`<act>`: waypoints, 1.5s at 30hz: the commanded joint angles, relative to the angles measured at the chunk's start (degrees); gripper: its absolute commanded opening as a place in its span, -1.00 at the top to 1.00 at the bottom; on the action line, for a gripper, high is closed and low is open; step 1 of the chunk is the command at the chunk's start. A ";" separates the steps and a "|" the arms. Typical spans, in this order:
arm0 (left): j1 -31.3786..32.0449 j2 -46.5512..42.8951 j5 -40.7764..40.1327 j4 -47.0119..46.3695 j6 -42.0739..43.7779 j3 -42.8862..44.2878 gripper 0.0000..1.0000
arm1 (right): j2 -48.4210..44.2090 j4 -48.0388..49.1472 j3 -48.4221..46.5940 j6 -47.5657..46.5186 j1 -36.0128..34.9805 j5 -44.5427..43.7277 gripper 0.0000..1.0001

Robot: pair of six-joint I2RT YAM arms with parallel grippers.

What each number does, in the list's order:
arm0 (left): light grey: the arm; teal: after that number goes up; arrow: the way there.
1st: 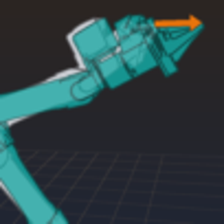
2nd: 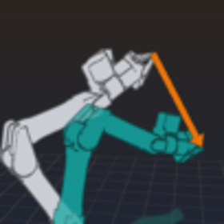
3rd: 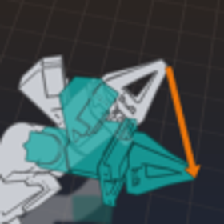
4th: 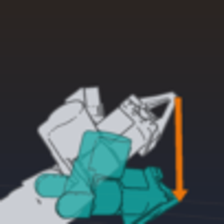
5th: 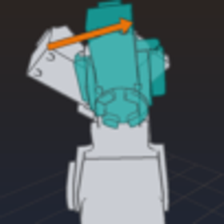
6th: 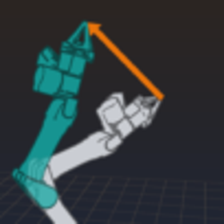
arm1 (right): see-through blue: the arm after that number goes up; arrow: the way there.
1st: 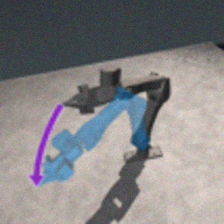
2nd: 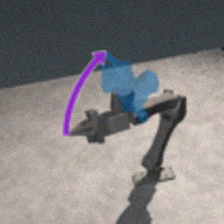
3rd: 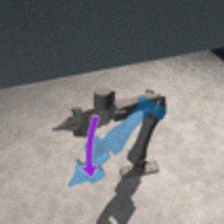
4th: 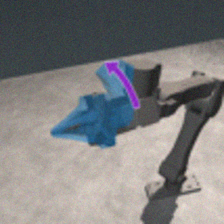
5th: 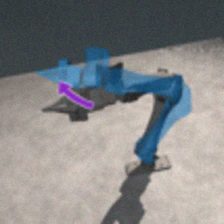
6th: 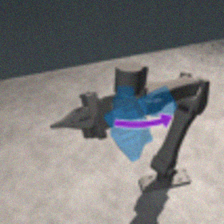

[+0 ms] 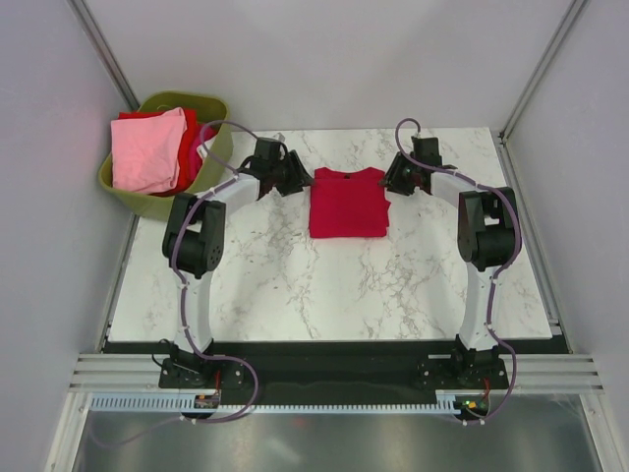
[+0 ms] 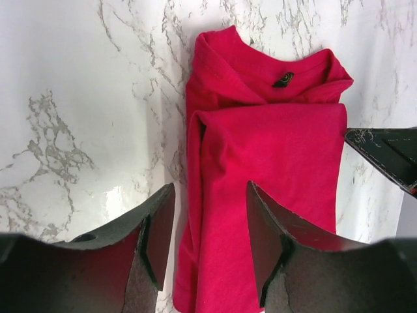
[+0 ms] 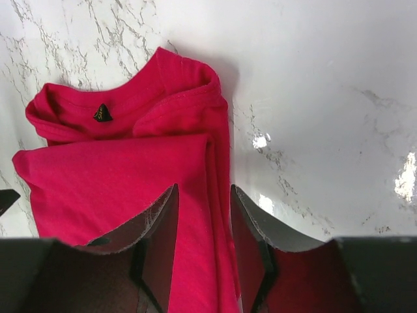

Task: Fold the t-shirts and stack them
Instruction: Neatly place the folded tshirt to the corner

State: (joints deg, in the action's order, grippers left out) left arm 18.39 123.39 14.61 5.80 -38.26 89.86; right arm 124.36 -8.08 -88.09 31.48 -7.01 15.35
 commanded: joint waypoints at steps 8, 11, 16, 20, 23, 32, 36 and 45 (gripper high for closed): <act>0.33 2.20 1.83 -1.59 0.47 2.69 -0.07 | 1.41 -2.91 -1.46 -2.39 -0.20 -0.15 0.25; 0.33 0.89 0.42 -1.85 0.38 1.19 -0.10 | 1.77 -4.58 -1.99 -3.01 -0.20 0.11 0.43; 0.33 -1.84 -0.37 -3.43 0.12 -2.23 -0.10 | 1.15 -6.60 -2.34 -3.89 -0.11 -0.06 0.87; 0.33 -2.98 -0.72 -4.13 0.12 -3.47 -0.10 | 1.33 -8.01 -4.10 -4.41 0.41 0.29 1.00; 0.33 -3.60 -0.90 -4.48 0.03 -4.08 -0.11 | 1.15 -9.50 -5.16 -5.03 3.30 0.55 1.00; 0.50 -4.39 -1.08 -5.19 0.03 -4.87 -0.10 | -3.07 -15.20 -8.31 -6.26 17.45 -3.12 1.00; 0.59 -5.00 -1.43 -5.19 0.12 -5.40 -0.09 | -2.80 -17.23 -11.30 -5.39 22.46 -5.77 1.00; 0.68 -8.08 -2.57 -5.45 0.99 -8.30 -0.09 | -15.97 -15.48 -4.55 -5.72 20.54 -20.20 -0.36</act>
State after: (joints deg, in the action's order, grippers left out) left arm 18.87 120.29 13.47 2.37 -38.26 82.87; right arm 116.27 -25.45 -93.84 27.46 16.56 -0.95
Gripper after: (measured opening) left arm 0.547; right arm 0.690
